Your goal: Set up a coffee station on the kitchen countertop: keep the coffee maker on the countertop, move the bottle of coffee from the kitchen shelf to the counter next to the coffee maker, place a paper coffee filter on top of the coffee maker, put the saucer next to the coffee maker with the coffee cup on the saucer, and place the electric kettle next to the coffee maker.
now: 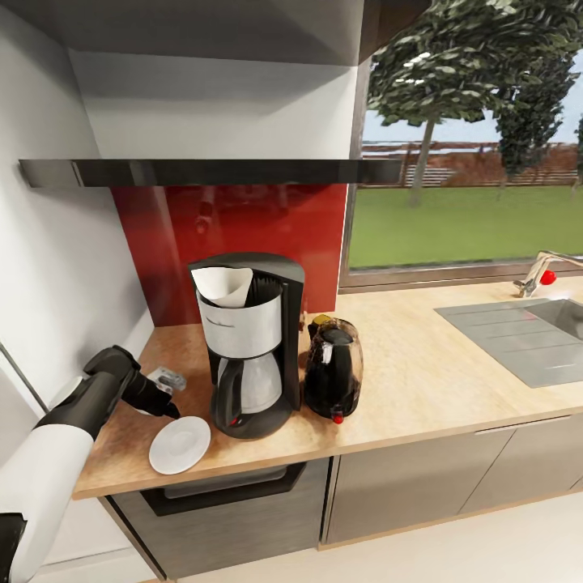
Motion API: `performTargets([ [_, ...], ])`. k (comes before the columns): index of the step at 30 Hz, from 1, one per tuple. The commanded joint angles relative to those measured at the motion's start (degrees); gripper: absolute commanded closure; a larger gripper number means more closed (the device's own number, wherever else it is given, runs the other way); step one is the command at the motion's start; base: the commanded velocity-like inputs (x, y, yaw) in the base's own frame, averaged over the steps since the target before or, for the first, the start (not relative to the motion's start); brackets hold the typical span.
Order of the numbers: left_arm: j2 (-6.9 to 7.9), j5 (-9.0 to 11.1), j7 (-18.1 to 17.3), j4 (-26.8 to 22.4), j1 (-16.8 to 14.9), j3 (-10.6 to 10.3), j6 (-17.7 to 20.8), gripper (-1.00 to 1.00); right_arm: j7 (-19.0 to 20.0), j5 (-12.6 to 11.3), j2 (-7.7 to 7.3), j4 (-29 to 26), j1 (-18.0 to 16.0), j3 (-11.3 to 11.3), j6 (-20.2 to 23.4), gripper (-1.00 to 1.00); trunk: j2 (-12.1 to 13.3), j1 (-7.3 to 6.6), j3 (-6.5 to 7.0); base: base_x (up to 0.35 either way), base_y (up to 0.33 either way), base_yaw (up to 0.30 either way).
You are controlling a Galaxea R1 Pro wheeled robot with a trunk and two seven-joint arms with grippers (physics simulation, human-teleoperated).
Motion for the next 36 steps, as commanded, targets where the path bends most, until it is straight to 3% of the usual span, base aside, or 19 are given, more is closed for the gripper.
performTargets([
  [1,0.02,-0.46,-0.52,-0.06,-0.04,-0.08,0.38,-1.00,0.17,-0.60,-0.03,-0.13,-0.01,0.48,0.34,-1.00,-0.07,0.01,-0.09,0.000,0.000,0.000],
  [36,0.08,-0.37,-0.13,-0.29,-0.03,0.17,0.38,-1.00,0.17,-0.60,-0.03,-0.13,-0.01,0.43,0.34,-1.00,-0.07,0.01,-0.09,0.000,0.027,0.000],
])
